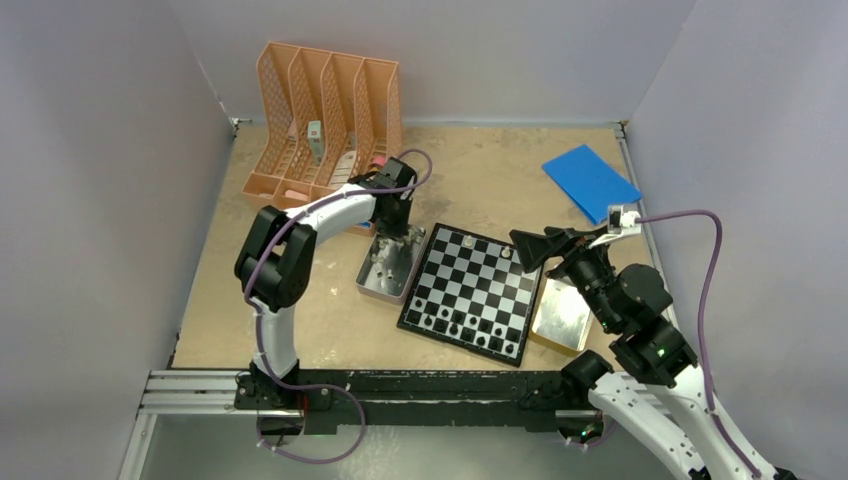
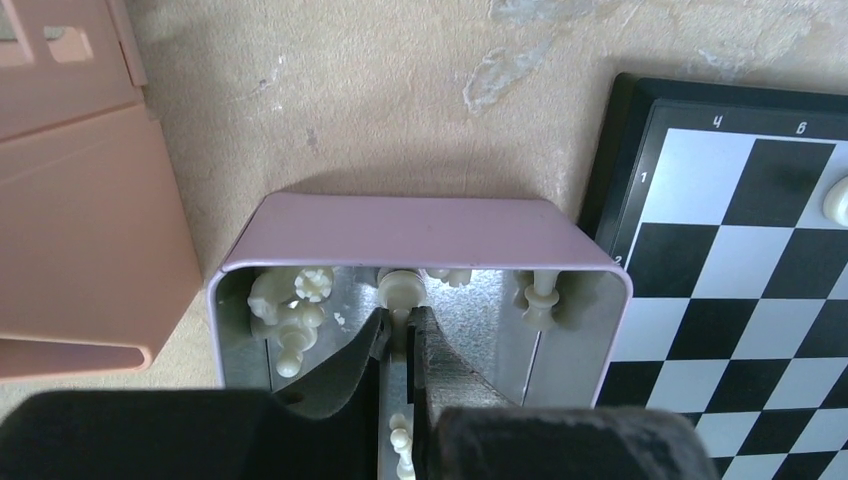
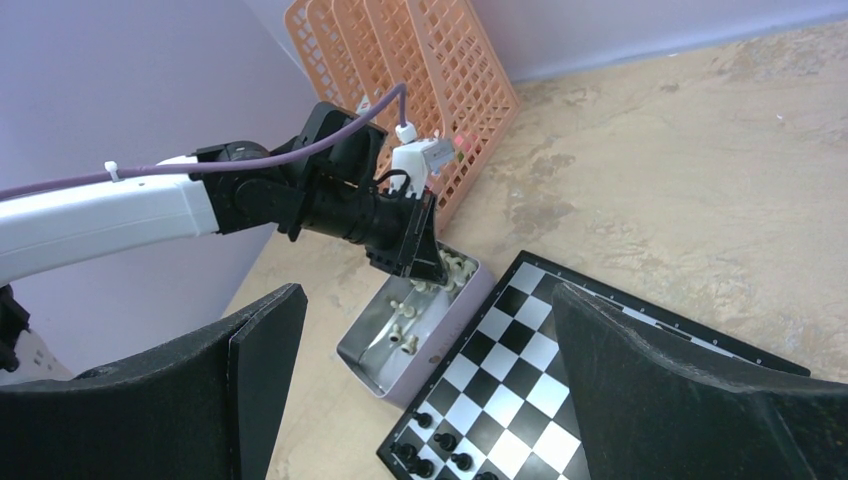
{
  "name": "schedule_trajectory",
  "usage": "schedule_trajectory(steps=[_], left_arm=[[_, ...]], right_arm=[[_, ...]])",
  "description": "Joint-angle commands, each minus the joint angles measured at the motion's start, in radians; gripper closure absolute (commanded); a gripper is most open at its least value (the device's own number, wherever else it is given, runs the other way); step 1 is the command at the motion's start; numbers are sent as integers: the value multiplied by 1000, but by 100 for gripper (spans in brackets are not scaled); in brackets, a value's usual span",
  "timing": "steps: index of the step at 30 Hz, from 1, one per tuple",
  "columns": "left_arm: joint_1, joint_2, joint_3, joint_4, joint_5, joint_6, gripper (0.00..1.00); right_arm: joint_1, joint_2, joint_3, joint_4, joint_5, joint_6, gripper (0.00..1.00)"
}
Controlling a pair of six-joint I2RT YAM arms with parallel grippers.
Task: Set up the chess pieces on the board
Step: Pick up the chess piece from the storage box.
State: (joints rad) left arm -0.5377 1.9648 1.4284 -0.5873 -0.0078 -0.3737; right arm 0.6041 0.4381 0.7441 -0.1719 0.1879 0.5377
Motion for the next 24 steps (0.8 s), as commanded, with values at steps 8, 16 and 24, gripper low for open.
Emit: schedule_trajectory(steps=[8, 16, 24], left_arm=[[4, -138, 67, -109, 48, 28, 97], [-51, -117, 184, -179, 71, 50, 96], [-142, 34, 402, -233, 64, 53, 96]], right_arm=[[5, -7, -1, 54, -14, -16, 5], [5, -16, -7, 59, -15, -16, 5], [5, -15, 1, 51, -9, -15, 5]])
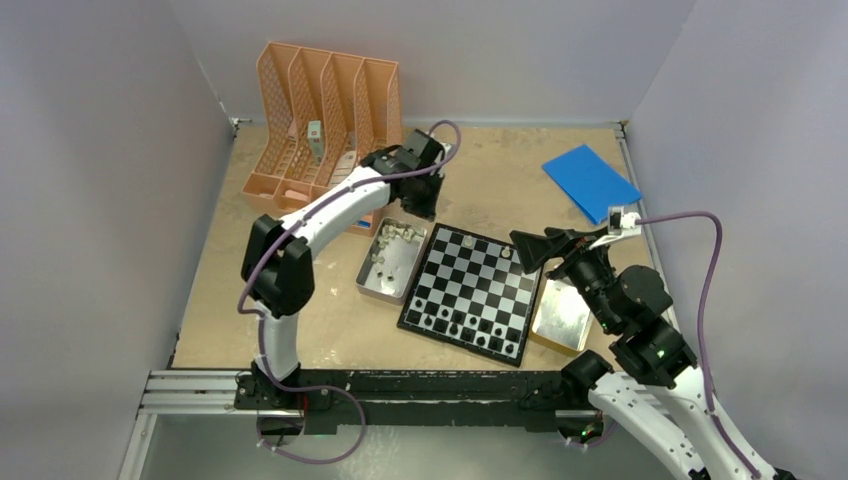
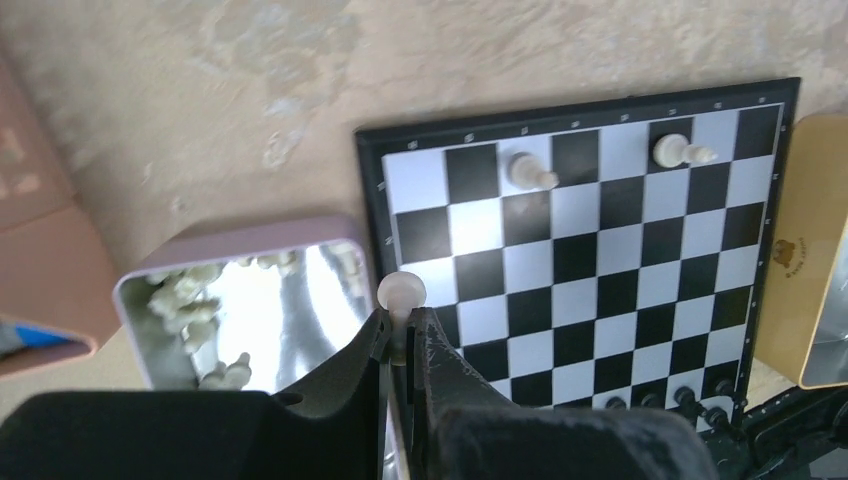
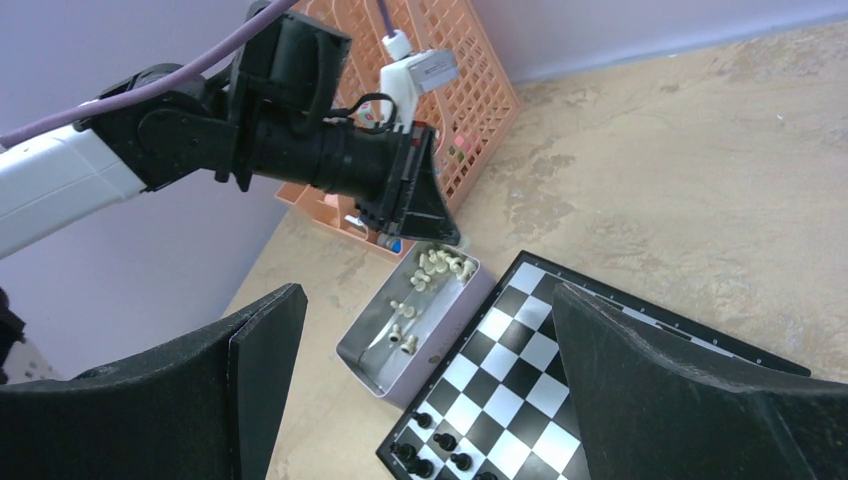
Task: Set up the chess pieces on the board
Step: Pick up the chess piece from the storage box, then place the chess piece on the chessboard.
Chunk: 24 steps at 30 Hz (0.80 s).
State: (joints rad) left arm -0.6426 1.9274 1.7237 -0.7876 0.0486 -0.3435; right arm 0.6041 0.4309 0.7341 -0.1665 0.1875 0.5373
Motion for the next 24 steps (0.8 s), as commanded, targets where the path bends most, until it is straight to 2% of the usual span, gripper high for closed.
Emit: schedule_trajectory(steps=[1, 10, 24], left_arm=[[-45, 91, 127, -34, 14, 24, 95], [-86, 247, 244, -30, 73, 17, 95], [-96, 343, 295, -18, 51, 15, 92]], right_arm=[[5, -8, 10, 46, -8, -14, 5], [5, -9, 13, 44, -8, -16, 5], [5, -22, 16, 40, -5, -18, 5]])
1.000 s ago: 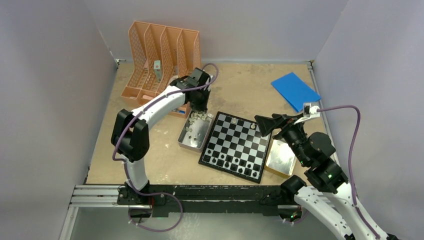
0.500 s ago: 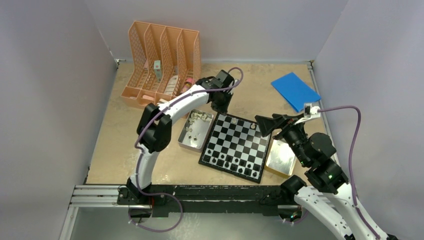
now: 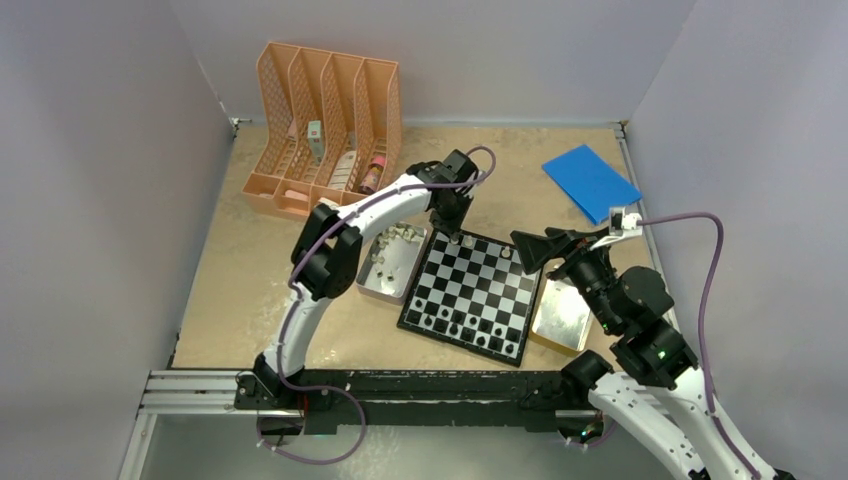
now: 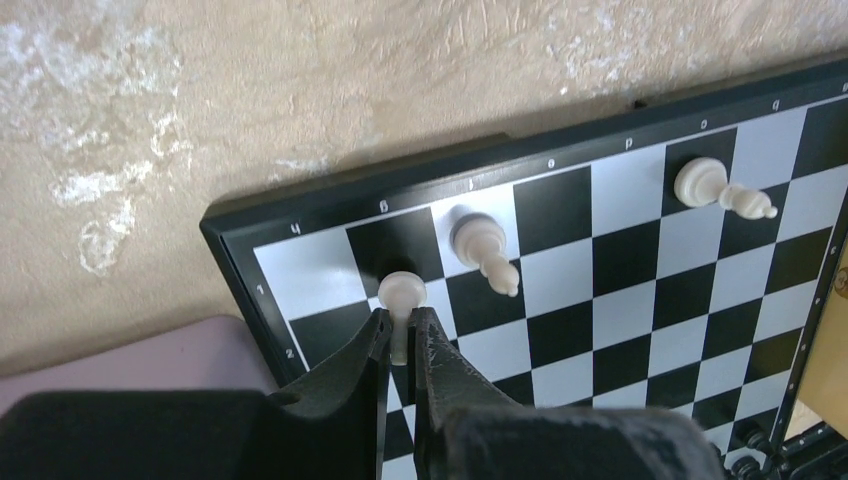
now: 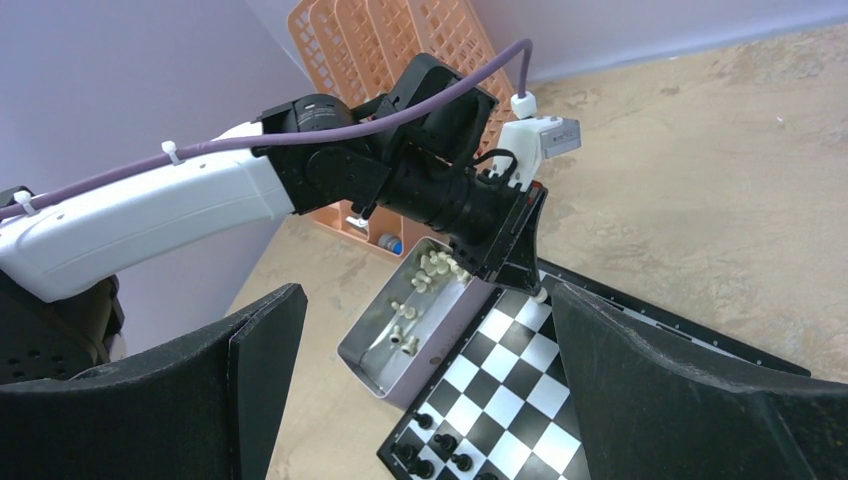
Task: Set up the chess pieces on the board
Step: Place the chess piece on the chessboard.
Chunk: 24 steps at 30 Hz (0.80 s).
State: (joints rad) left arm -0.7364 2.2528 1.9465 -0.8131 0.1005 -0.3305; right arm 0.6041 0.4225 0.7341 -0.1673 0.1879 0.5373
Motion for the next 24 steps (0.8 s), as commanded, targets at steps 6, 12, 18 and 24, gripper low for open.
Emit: schedule_trajectory(steps=[6, 12, 18, 24], left_arm=[[-2, 43, 99, 2, -23, 5, 91], [-2, 59, 119, 0, -24, 8, 91], [-4, 72, 149, -21, -12, 20, 88], [-4, 68, 155, -30, -19, 26, 84]], right_arm=[[6, -14, 11, 51, -7, -19, 5], [5, -5, 14, 46, -8, -20, 5], [5, -5, 11, 52, -8, -24, 5], [5, -8, 11, 54, -11, -25, 5]])
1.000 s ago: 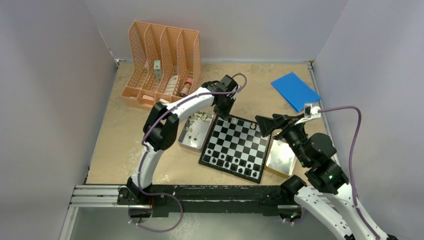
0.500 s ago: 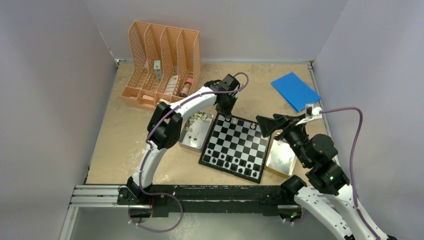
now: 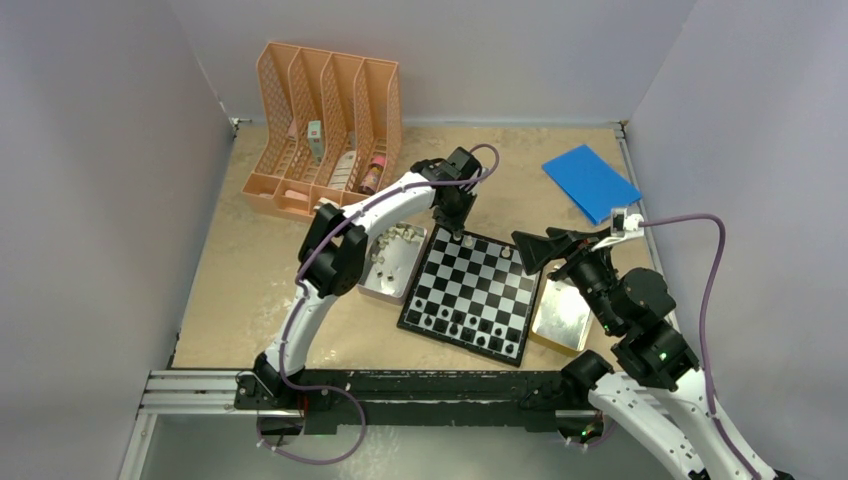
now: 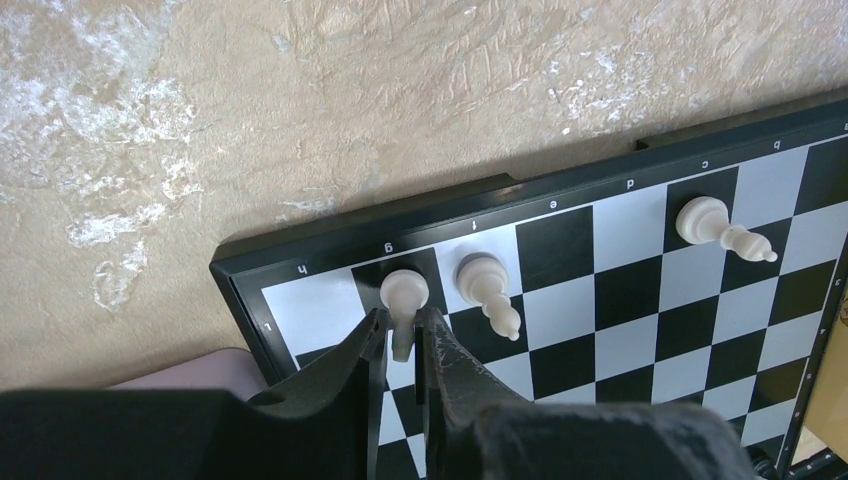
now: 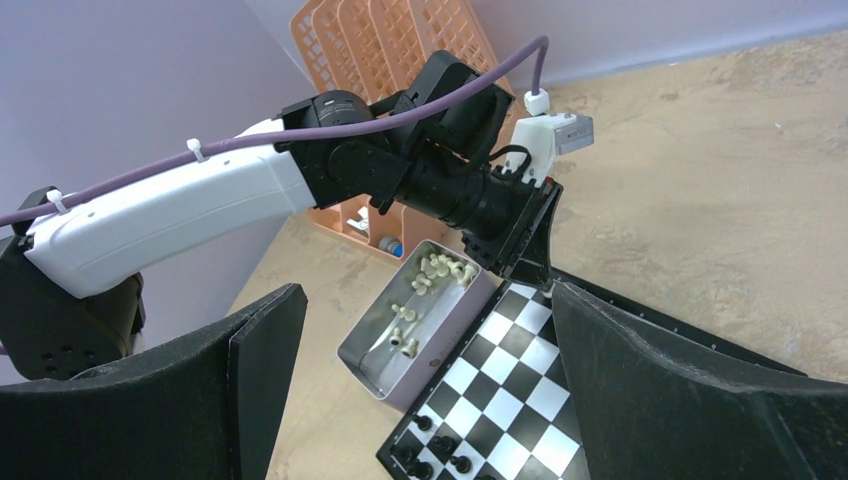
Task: Set up the chess pieces on the board
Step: Place the chess piece on the chessboard.
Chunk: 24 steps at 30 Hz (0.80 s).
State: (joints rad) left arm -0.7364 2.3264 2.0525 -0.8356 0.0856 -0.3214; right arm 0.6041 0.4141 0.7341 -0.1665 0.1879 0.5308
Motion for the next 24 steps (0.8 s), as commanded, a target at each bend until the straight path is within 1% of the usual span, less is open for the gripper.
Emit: schedule_trajectory(steps=[1, 7, 11, 24], left_arm=[[-5, -7, 48, -9, -5, 18, 83], [-10, -11, 47, -13, -7, 18, 83], [-15, -16, 50, -16, -5, 15, 86], [-27, -25, 60, -45, -28, 12, 88]], right_arm=[[5, -1, 11, 53, -10, -18, 5], [5, -1, 10, 53, -11, -19, 5], [5, -1, 10, 53, -13, -19, 5], [5, -1, 7, 58, -13, -18, 5]])
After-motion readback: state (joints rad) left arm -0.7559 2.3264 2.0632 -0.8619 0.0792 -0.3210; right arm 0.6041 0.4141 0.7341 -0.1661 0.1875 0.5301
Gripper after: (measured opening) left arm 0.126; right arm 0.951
